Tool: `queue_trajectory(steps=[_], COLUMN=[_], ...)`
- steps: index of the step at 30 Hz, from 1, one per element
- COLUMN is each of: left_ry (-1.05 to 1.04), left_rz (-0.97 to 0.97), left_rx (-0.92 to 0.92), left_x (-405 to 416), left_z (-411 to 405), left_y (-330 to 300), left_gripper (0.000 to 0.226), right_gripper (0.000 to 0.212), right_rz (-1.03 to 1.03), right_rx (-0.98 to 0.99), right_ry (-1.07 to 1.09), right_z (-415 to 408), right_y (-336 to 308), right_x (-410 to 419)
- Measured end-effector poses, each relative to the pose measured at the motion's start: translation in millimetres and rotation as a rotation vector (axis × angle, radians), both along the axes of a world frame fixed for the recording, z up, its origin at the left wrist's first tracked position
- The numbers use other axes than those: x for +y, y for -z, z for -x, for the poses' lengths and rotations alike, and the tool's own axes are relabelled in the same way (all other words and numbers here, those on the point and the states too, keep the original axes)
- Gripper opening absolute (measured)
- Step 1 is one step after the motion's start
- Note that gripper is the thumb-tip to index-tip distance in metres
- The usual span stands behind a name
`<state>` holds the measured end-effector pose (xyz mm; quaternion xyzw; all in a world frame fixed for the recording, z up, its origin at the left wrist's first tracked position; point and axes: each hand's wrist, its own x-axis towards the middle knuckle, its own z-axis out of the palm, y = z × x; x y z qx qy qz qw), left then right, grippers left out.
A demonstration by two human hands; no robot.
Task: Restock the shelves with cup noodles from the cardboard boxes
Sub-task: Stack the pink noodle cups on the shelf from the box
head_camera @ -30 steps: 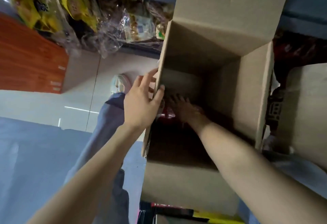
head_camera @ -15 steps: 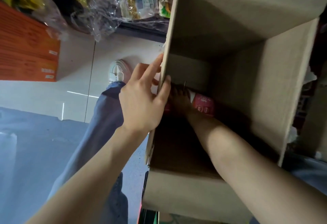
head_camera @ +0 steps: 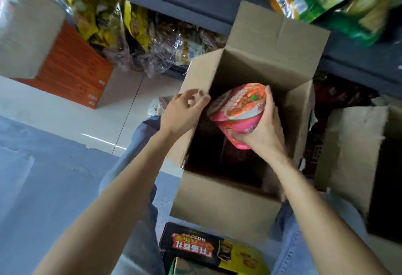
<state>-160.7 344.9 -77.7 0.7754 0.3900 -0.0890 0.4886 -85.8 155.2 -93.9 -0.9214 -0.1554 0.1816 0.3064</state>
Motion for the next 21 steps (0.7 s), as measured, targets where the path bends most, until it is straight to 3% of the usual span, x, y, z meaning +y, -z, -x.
queue_trajectory(steps=[5, 7, 9, 12, 15, 18, 21], left_ry=[0.093, 0.182, 0.258, 0.228, 0.130, -0.023, -0.167], left_rz=[0.288, 0.374, 0.316, 0.113, -0.171, -0.329, -0.492], left_rx=[-0.212, -0.358, -0.494, -0.653, -0.781, -0.889, -0.917], left_x=[6, 12, 23, 41, 73, 114, 149], left_z=[15, 15, 11, 2, -13, -33, -62], left_y=[-87, -123, -158, -204, -230, -251, -268], left_gripper=[0.036, 0.051, 0.076, 0.094, 0.109, 0.109, 0.107], right_gripper=[0.123, 0.103, 0.107, 0.109, 0.110, 0.102, 0.079], right_rz=[-0.516, -0.744, -0.901, -0.882, -0.821, -0.697, -0.693], right_rx=[0.125, 0.196, 0.294, 0.230, 0.024, -0.300, -0.438], right_ry=[0.264, 0.276, 0.188, -0.043, -0.206, -0.230, -0.188], right_z=[-3, -5, -9, -24, -49, -72, -90], right_y=[-95, -129, -166, -218, -265, -297, -310], right_x=[2, 16, 36, 72, 119, 168, 217])
